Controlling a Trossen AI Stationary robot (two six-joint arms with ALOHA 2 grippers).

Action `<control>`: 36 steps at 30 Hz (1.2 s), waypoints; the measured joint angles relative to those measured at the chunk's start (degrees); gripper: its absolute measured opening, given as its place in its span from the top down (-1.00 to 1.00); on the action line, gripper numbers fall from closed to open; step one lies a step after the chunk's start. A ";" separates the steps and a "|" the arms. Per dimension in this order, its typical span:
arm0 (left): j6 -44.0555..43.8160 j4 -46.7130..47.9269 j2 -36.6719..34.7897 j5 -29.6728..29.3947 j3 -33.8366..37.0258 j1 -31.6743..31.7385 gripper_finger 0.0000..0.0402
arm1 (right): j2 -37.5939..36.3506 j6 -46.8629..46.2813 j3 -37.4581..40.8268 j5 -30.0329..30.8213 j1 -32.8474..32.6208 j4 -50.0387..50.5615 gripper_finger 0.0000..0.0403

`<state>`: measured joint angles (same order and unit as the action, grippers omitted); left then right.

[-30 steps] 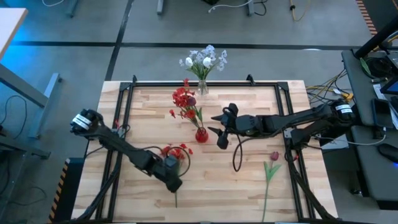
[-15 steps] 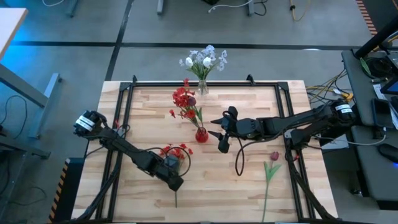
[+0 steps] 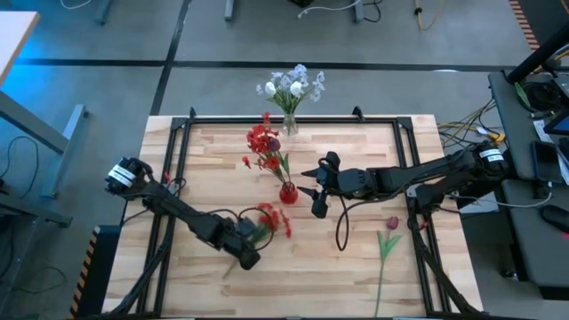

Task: Sort flowers into vase by color
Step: Put the red flowers into the red vase

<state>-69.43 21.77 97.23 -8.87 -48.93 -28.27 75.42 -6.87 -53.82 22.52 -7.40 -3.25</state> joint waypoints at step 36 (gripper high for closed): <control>60.97 -68.51 -18.56 -15.61 25.70 3.31 0.99 | 0.29 3.46 26.72 -1.06 -10.71 -35.91 0.35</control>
<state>-8.46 -46.74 78.67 -24.49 -23.22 -24.96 75.70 -3.42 -27.10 21.46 -18.11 -39.16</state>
